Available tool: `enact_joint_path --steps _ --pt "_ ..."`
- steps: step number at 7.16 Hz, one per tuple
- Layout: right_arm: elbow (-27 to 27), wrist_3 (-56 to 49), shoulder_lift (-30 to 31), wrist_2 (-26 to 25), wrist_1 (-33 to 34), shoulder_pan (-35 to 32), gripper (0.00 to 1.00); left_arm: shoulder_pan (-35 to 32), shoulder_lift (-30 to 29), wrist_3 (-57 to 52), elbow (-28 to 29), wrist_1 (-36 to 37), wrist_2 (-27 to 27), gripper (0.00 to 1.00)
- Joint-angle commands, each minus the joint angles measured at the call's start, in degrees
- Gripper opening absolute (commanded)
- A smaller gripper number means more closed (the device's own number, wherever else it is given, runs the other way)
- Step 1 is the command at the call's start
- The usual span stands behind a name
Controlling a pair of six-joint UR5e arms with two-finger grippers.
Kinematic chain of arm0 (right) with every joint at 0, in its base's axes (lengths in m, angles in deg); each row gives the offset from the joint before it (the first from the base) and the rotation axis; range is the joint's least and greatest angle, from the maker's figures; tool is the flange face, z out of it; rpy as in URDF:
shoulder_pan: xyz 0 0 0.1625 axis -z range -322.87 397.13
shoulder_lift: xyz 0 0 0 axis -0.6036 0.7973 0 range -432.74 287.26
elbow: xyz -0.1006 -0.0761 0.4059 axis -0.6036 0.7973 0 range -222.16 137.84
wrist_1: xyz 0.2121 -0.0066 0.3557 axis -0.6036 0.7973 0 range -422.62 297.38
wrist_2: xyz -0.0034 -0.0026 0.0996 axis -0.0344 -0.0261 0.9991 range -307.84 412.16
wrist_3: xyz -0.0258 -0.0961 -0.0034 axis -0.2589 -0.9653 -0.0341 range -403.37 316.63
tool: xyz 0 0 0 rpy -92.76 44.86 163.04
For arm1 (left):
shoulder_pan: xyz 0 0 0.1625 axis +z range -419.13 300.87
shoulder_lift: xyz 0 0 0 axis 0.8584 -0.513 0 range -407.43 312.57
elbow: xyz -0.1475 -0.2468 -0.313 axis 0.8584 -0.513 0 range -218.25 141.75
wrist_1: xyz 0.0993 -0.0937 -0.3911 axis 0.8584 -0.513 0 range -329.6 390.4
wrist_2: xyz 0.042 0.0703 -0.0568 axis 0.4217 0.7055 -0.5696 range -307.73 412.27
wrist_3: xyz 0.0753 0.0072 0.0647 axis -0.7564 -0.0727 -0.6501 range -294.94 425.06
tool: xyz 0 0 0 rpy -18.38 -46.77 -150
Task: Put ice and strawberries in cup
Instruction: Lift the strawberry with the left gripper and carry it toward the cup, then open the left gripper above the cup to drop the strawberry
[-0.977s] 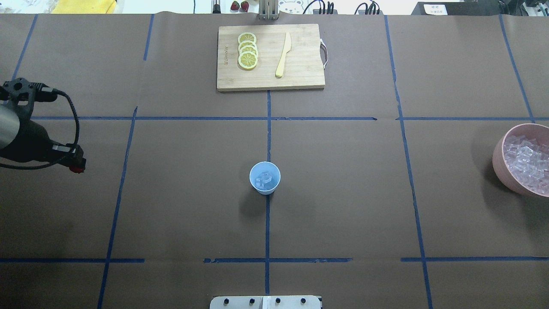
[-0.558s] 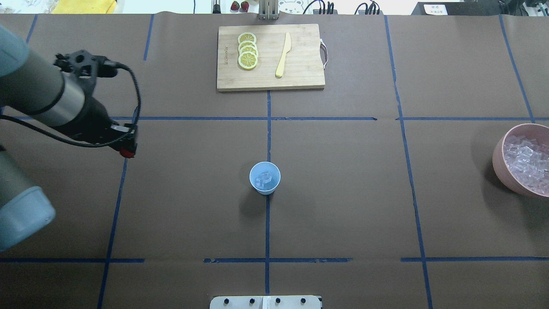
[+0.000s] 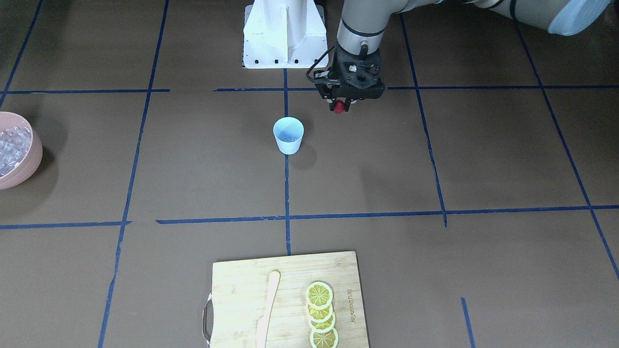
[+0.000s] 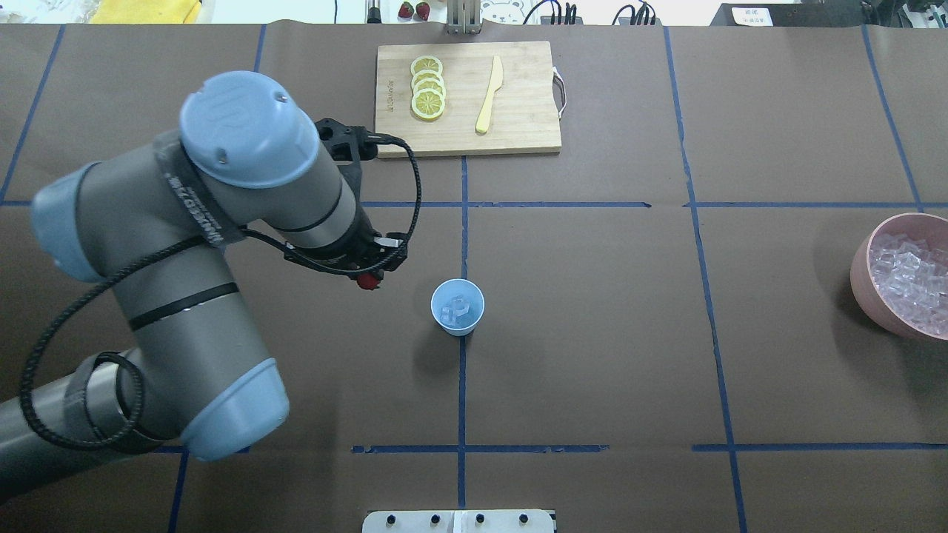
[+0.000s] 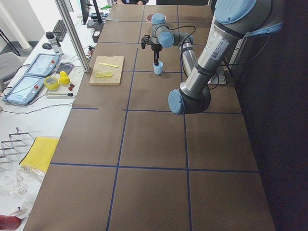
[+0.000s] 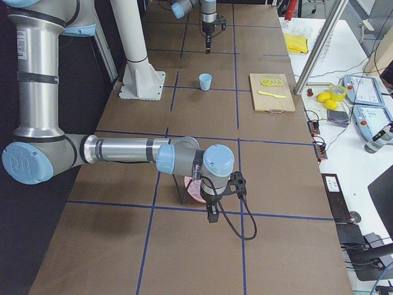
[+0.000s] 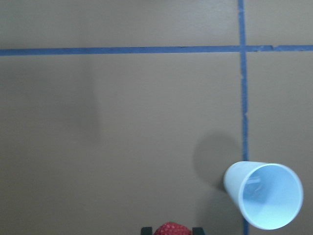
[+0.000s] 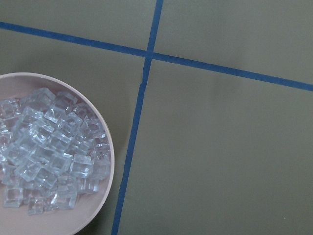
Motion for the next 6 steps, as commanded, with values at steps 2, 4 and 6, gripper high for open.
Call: enact_joint_path --steps 2,4,6 --pt "0.09 0.0 0.0 0.0 0.0 0.0 0.99 4.31 -9.18 6.22 9.11 -0.2 4.05 0.0" --pt "0.0 0.0 0.0 0.0 -0.08 0.0 0.99 4.93 -9.46 6.23 9.57 -0.47 4.05 0.01" --pt "0.0 0.0 0.0 0.0 -0.08 0.0 0.99 4.93 -9.29 5.96 9.57 -0.47 4.14 0.85"
